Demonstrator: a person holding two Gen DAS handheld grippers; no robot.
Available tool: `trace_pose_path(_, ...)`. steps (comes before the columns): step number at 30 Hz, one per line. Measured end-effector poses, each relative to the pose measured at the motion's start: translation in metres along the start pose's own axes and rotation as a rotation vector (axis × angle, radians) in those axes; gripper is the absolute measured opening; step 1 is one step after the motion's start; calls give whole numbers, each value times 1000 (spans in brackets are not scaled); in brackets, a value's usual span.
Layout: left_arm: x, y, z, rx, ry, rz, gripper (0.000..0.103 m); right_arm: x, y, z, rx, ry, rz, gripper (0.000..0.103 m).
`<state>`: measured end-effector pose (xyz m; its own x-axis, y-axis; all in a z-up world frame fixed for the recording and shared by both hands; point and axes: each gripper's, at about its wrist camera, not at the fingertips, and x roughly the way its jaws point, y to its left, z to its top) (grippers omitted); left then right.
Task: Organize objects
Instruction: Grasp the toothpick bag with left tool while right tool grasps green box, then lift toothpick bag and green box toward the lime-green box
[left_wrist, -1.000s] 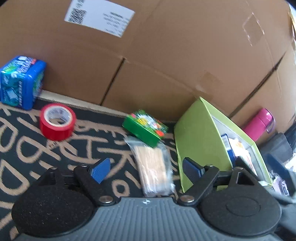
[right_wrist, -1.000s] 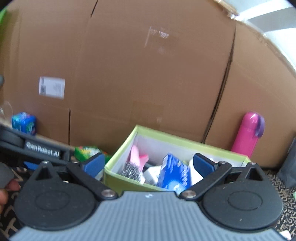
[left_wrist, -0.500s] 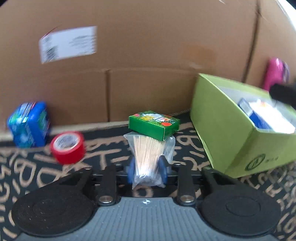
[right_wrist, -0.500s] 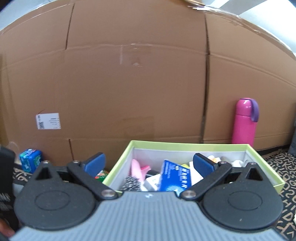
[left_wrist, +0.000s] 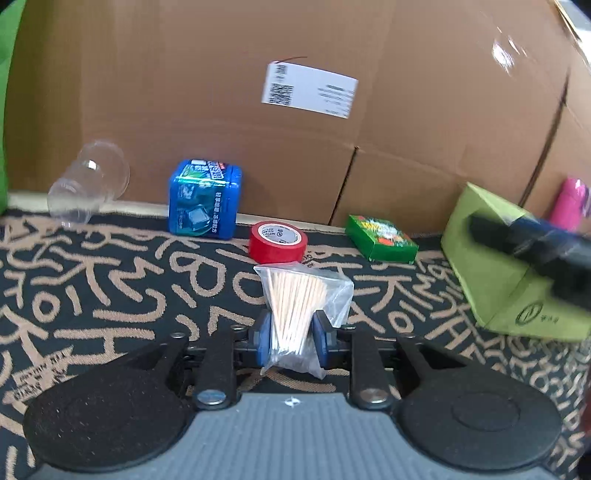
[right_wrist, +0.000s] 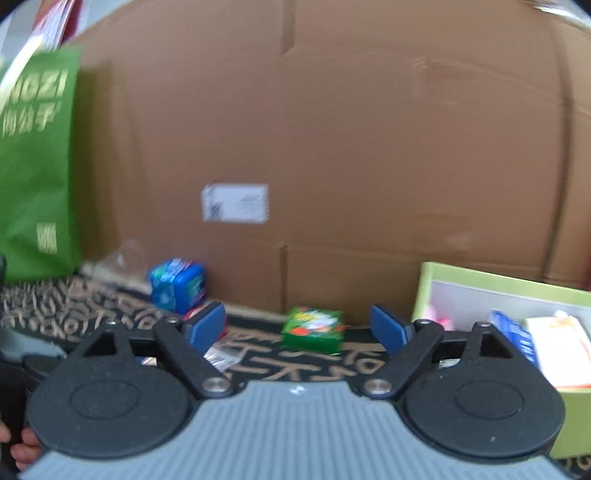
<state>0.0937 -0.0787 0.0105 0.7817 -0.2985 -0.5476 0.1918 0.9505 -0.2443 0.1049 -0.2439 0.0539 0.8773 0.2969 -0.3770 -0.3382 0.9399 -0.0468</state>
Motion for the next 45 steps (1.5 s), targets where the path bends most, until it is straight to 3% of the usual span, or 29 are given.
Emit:
trace_pose_path(5,-3,0,-2,-27,-14,-32,60,62,12,-1,-15,153,-11,72)
trace_pose_path(10,-3,-7,-5,12,-20,-14,68,114,4,-11,38,232,-90,74)
trace_pose_path(11,-3,-7,-5,11,-20,-16,70,119,2,-12,44,239,-126,83)
trace_pose_path(13,-2,-8,-5,9,-20,-19,71,128,-3,-13,61,252,-156,81)
trace_pose_path(14,-2,-9,-6,10,-21,-20,72,131,-8,-13,87,261,-141,73)
trace_pose_path(15,-1,-9,-6,12,-21,-20,73,133,-12,-14,115,277,-121,60)
trace_pose_path(18,-1,-10,-7,19,-21,-20,72,121,-15,-19,129,272,-82,59)
trace_pose_path(21,-1,-12,-6,59,-12,-7,60,103,-7,-25,68,277,-52,59)
trace_pose_path(26,-1,-12,-5,127,14,0,26,60,-4,-42,38,292,5,59)
trace_pose_path(28,-3,-14,-4,149,27,-2,22,41,-4,-47,26,294,27,59)
trace_pose_path(32,-4,-19,-7,167,37,-40,22,18,-8,-55,30,282,62,60)
trace_pose_path(36,-2,-24,-11,197,13,-28,31,21,-15,-49,84,271,67,69)
trace_pose_path(39,0,-18,-10,158,13,-50,42,20,-16,-50,100,266,68,71)
trace_pose_path(40,1,-17,-9,140,10,-55,56,19,-17,-51,99,264,65,72)
trace_pose_path(41,1,-15,-9,126,8,-54,60,19,-17,-52,92,263,63,72)
trace_pose_path(45,1,-17,-9,134,7,-44,55,20,-15,-53,90,263,48,73)
